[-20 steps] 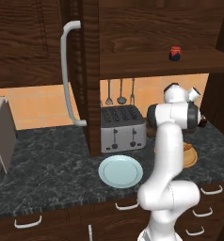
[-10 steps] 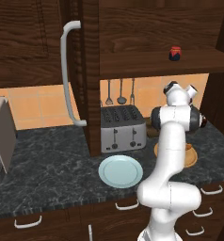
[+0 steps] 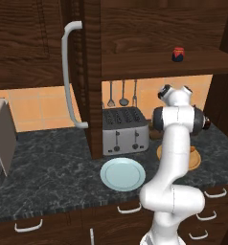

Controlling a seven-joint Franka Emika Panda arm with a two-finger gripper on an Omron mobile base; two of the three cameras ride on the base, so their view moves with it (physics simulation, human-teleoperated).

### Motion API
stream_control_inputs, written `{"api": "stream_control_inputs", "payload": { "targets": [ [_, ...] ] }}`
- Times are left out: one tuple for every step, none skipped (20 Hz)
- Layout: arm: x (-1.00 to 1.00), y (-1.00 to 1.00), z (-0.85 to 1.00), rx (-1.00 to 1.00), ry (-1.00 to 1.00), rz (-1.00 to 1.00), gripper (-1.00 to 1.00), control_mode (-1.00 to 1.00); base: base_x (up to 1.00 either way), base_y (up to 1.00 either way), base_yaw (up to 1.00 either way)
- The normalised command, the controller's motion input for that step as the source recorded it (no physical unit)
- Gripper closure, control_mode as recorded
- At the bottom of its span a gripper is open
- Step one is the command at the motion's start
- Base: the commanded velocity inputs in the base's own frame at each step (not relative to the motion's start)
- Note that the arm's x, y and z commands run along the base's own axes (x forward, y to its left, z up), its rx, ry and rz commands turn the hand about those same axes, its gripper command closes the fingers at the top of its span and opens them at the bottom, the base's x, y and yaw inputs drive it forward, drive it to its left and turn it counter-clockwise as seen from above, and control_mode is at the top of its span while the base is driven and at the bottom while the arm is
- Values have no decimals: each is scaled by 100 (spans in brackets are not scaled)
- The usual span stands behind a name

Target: From the different types of pastries on the counter, select a croissant and place it on the cutting board. Then retrieve a jar of jam from the cabinet and place it alongside the croissant on the cutting board.

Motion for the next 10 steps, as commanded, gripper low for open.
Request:
{"api": "stream_control_inputs", "payload": {
  "targets": [
    [18, 0, 16, -10, -19, 3, -100, -100, 0, 0, 0],
    [26, 0, 31, -12, -20, 3, -100, -100, 0, 0, 0],
    [10, 0, 38, -15, -27, 4, -100, -100, 0, 0, 0],
    [0, 0, 16, -11, -27, 7, -100, -100, 0, 0, 0],
    [0, -5, 37, -7, -28, 4, -100, -100, 0, 0, 0],
    [0, -16, 53, -5, -26, 7, -100, -100, 0, 0, 0],
    [0, -19, 47, -10, -31, 6, -100, -100, 0, 0, 0],
    [-34, -18, 59, -13, -40, 1, -100, -100, 0, 0, 0],
    [-73, -28, 62, -13, -49, 0, -100, -100, 0, 0, 0],
    [-81, -36, 74, -12, -51, 0, -100, -100, 0, 0, 0]
  ]
}}
